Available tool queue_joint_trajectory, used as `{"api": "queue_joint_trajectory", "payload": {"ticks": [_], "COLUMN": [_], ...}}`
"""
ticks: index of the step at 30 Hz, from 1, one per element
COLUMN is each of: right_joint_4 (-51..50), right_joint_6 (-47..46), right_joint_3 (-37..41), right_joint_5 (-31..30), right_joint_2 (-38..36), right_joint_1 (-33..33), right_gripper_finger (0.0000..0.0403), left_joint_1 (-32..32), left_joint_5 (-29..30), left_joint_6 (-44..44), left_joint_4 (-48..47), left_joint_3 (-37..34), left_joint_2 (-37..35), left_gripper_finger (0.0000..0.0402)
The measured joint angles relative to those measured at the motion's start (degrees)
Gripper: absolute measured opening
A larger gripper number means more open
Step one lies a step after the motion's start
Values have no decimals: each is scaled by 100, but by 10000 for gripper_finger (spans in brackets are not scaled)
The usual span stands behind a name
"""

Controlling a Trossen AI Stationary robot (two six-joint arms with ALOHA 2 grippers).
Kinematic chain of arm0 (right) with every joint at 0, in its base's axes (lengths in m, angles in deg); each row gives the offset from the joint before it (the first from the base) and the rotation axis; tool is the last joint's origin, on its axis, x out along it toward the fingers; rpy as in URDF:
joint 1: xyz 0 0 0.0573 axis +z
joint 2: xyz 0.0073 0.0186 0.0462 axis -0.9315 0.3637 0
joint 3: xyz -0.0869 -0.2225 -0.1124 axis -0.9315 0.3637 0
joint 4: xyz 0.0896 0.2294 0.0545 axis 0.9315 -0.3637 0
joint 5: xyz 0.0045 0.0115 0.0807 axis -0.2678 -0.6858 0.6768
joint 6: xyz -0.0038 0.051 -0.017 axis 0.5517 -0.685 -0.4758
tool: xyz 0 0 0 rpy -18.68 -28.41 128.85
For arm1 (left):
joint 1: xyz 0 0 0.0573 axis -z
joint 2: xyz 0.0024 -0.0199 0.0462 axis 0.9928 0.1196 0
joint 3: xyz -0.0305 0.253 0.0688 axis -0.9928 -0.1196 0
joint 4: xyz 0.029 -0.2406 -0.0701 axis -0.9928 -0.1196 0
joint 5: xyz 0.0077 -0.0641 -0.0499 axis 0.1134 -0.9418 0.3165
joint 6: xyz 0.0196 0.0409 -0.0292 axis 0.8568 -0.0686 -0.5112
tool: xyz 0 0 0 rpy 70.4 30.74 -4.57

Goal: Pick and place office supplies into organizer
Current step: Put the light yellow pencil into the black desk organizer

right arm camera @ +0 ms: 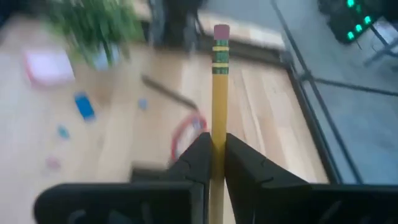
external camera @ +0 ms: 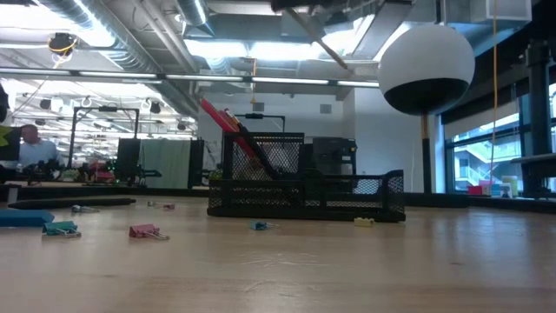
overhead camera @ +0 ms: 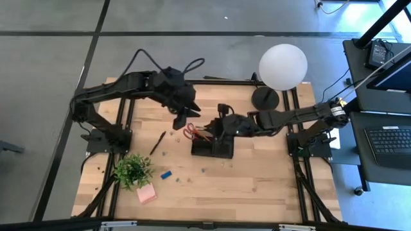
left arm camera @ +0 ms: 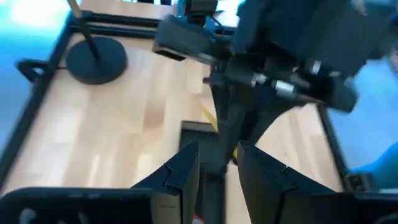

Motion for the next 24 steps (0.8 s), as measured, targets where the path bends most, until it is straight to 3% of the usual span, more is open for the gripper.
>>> {"api": "queue_joint_trajectory", "payload": {"ticks": [6,13,20,24], "right_joint_4": [1051,1922,3699,4435], "right_joint_6": [-158,-419,-1058,-1357], "right_joint_3": [0,289,1363,1794], "right_joint_5": [790,1623,2402,2533], "right_joint_2": [0,-7,-9,-11], "right_joint_1": [-323,-740,-1104,-1151], "right_gripper_finger": [34,40,32,35], "left_joint_1": [131,108,114,116], "left_joint_5": [306,549,801,800], "left_joint_6": [339,213,108,109], "left_joint_4": [332,1770,3302,4055], "left_joint_3": [-523,-2426,-4133,-4832], "left_joint_2": [-622,-2026,-3351,-3832], "left_gripper_finger": [103,102,102,102]}}
